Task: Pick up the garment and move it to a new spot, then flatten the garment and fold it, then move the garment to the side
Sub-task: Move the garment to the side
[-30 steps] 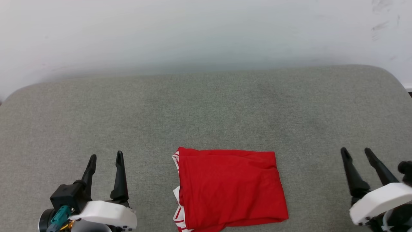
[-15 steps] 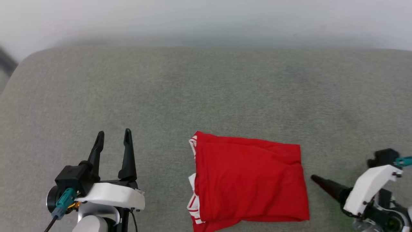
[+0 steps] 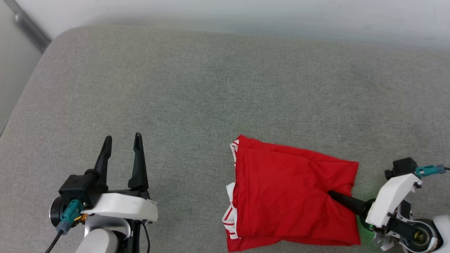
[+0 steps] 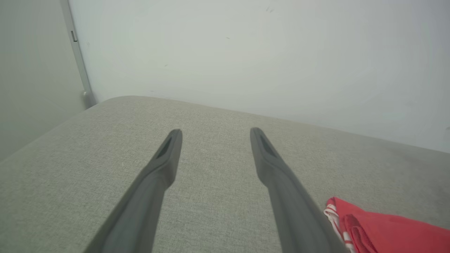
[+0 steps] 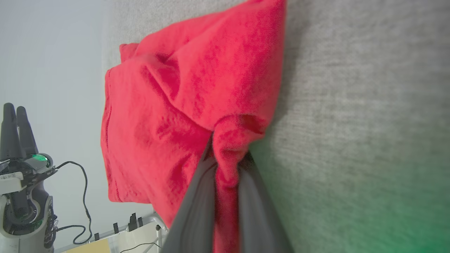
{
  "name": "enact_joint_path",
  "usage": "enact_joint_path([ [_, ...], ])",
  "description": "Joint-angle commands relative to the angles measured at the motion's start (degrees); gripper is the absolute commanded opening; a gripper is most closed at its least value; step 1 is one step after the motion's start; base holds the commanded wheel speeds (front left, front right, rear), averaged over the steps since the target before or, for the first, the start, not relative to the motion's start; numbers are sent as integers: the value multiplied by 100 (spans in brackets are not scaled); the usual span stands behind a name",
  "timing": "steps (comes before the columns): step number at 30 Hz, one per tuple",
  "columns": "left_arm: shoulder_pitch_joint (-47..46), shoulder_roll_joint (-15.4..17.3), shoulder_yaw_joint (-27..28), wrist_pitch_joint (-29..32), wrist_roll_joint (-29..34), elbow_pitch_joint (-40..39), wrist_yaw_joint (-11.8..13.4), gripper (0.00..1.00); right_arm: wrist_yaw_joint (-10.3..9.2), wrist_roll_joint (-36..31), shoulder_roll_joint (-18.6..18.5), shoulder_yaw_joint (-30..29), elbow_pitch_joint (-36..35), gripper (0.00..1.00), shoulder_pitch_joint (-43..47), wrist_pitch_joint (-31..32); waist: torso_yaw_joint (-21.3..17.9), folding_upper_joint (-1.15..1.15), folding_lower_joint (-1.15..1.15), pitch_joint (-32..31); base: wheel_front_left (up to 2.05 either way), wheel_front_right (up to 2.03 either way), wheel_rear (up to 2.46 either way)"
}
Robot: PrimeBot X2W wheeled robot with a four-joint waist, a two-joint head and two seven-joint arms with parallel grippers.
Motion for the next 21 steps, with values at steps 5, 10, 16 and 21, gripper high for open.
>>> enact_joint_path([
  [5, 139, 75, -2, -41, 156, 125, -66, 100, -6, -361, -292, 584, -177, 0, -176, -449, -290, 0, 0, -350, 0, 0, 0],
  [10, 267, 168, -6, -28, 187, 94, -84, 100, -6, -1383, -704, 1279, -53, 0, -462, -738, -788, 0, 0, -527, 0, 0, 0],
  [16, 220, 223, -75, 13, 234, -92, -82, 100, -7, -2367, -882, 1497, 258, 0, -902, -1049, -1653, 0, 0, -427, 0, 0, 0],
  [21, 60, 219, -150, 117, 250, -241, -108, 100, -7, -3082, -891, 1466, 584, 0, -1223, -1211, -2445, 0, 0, -192, 0, 0, 0],
])
